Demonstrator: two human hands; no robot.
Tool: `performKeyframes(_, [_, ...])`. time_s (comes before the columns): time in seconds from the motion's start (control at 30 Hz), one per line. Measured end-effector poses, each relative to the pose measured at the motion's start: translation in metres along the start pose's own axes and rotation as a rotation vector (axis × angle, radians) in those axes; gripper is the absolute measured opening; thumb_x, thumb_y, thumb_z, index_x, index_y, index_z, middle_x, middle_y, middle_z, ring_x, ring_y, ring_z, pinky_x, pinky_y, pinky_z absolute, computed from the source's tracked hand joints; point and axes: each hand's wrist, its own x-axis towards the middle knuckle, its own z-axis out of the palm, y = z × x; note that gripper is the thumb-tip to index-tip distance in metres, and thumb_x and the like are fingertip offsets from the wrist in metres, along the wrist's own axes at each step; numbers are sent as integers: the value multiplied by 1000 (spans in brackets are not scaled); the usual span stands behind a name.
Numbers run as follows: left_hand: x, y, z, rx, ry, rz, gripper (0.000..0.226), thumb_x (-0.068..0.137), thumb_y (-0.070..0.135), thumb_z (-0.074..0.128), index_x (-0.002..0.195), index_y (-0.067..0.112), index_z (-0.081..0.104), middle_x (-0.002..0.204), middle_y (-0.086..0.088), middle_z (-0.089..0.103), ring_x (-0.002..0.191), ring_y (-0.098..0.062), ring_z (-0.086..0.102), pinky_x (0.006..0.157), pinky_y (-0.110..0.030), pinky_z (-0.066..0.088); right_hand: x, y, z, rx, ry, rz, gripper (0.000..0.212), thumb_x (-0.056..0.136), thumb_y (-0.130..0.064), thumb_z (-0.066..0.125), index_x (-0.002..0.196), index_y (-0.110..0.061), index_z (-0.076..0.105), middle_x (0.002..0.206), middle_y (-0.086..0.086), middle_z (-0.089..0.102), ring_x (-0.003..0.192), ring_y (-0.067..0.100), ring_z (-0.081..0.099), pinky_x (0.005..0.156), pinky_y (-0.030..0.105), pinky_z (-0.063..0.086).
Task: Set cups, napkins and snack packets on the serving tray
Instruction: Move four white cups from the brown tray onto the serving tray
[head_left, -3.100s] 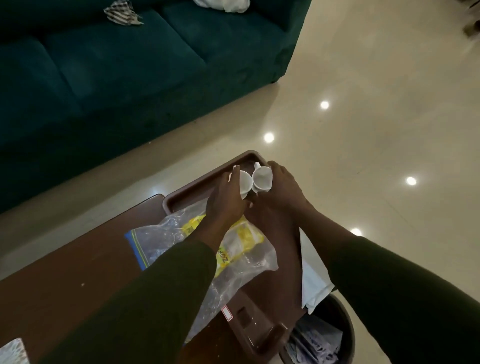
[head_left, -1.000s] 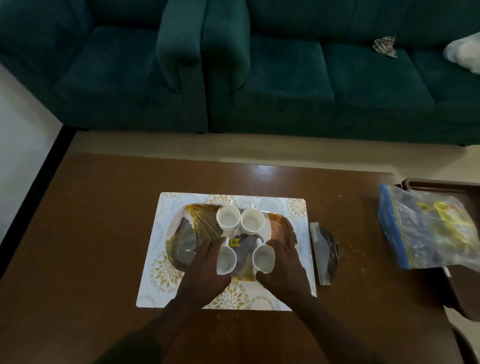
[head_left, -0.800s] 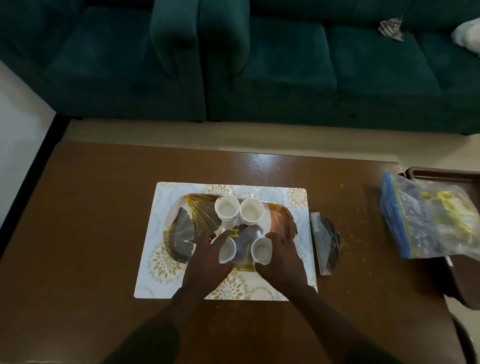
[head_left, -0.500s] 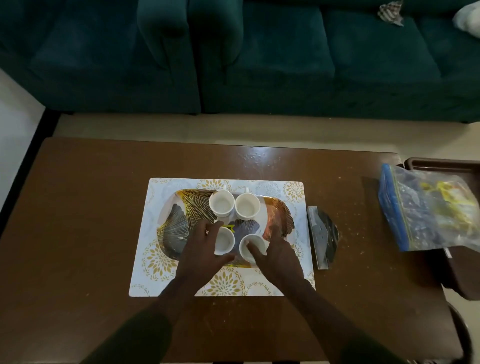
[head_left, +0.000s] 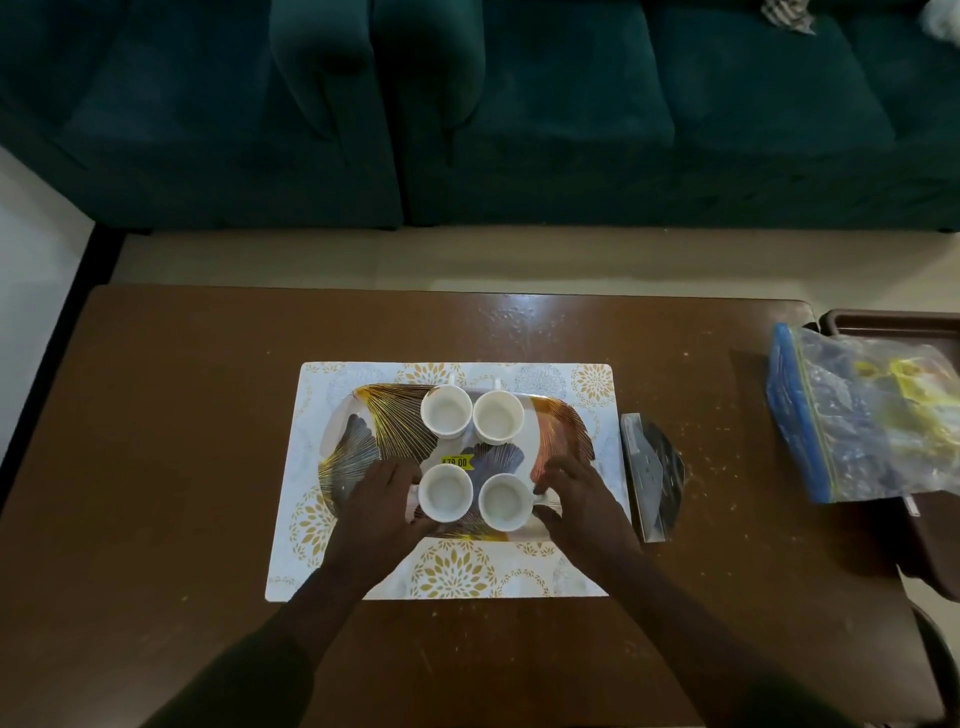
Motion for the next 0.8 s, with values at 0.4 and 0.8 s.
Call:
performKeyframes(0.4, [-8,33,16,-376,135,-406,47,67,26,85,60,35,40,55,20,44,51,-2,49,52,-8,27,-17,-42,44,361,132,330,33,81,-23,74,100,-17,48,88,3,73,80,15,69,70,20,48])
performKeyframes(0.8, [-7,31,22,-326,164,-458,25,76,26,80,79,13,59,74,0,60,68,-13,57,59,-28,48,-7,-62,46,350,189,279,27,85,-17,68,99,-14,45,84,3,70,77,16,68,66,28,54])
